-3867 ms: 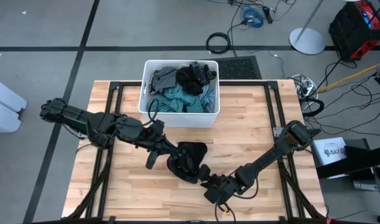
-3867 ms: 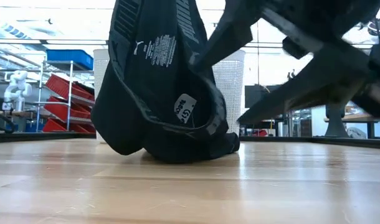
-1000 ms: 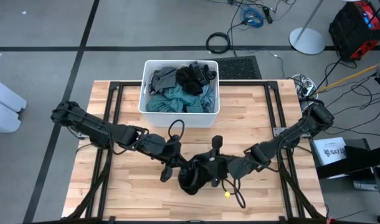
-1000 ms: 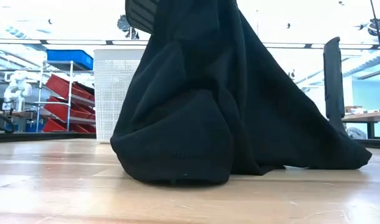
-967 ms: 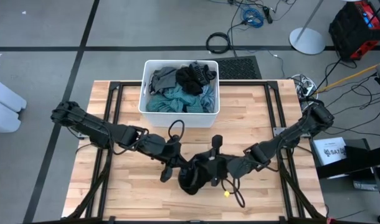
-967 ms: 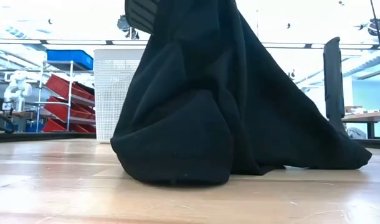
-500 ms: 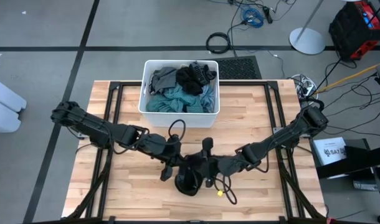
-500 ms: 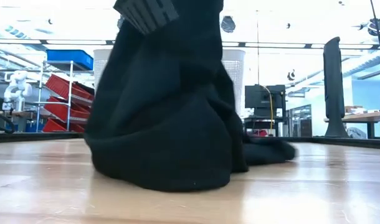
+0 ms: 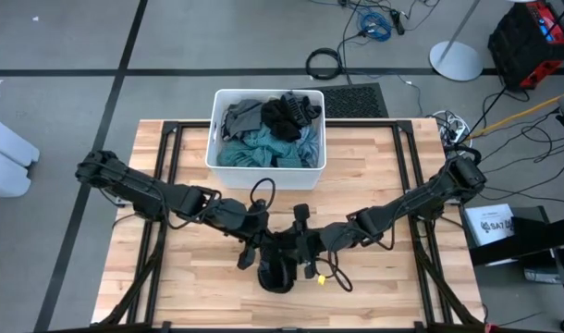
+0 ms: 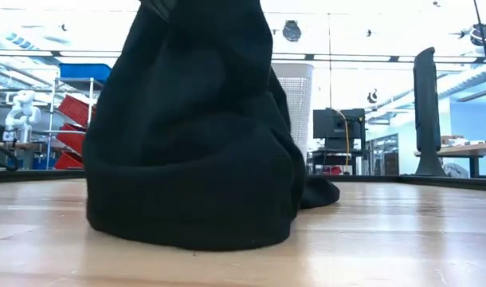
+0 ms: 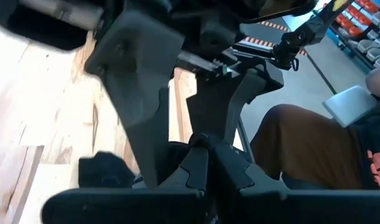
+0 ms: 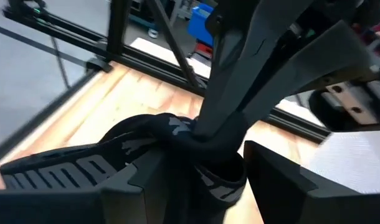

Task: Sort clothes
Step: Put the black underwear into the white bin

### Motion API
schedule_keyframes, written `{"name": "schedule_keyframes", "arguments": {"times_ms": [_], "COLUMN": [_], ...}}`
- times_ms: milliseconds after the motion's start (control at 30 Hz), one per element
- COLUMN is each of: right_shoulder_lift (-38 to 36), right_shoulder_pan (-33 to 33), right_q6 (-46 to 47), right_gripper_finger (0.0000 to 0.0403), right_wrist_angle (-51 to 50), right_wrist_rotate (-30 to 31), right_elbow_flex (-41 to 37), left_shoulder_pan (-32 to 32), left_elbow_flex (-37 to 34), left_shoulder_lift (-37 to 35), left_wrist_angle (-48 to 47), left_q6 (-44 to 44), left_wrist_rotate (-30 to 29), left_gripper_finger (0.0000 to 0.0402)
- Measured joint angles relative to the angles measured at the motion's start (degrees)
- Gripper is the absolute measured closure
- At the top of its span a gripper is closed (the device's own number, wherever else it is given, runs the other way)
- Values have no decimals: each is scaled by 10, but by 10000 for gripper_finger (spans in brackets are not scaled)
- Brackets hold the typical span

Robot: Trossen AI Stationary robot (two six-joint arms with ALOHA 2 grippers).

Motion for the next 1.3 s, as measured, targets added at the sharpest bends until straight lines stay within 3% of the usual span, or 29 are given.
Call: {"name": "schedule_keyframes", "arguments": {"times_ms": [133,733,967,1200,1300], "right_shoulder_lift": [0,0,0,0,0], "right_shoulder_pan": [-11,-29,-29,-34,-37], "right_q6": [25,35,34,29,27], "right_gripper_finger": [218,225,277,381,391], "right_wrist_angle": [1,22,25,15,13], "right_wrist_rotate": [-44,-88,-88,-82,-86], "right_elbow_flex": [0,0,0,0,0], "left_shoulder_pan": [0,0,-3,-3,-10], "left_elbow_flex": [0,0,0,0,0], "left_shoulder_lift": [0,0,0,0,0], "left_wrist_angle": [12,45,48,46,47], "left_q6": [5,83,162,151,152], "left_wrist_rotate": [0,-2,-33,-74,-79], "left_gripper_finger": [392,379,375,370,347]}}
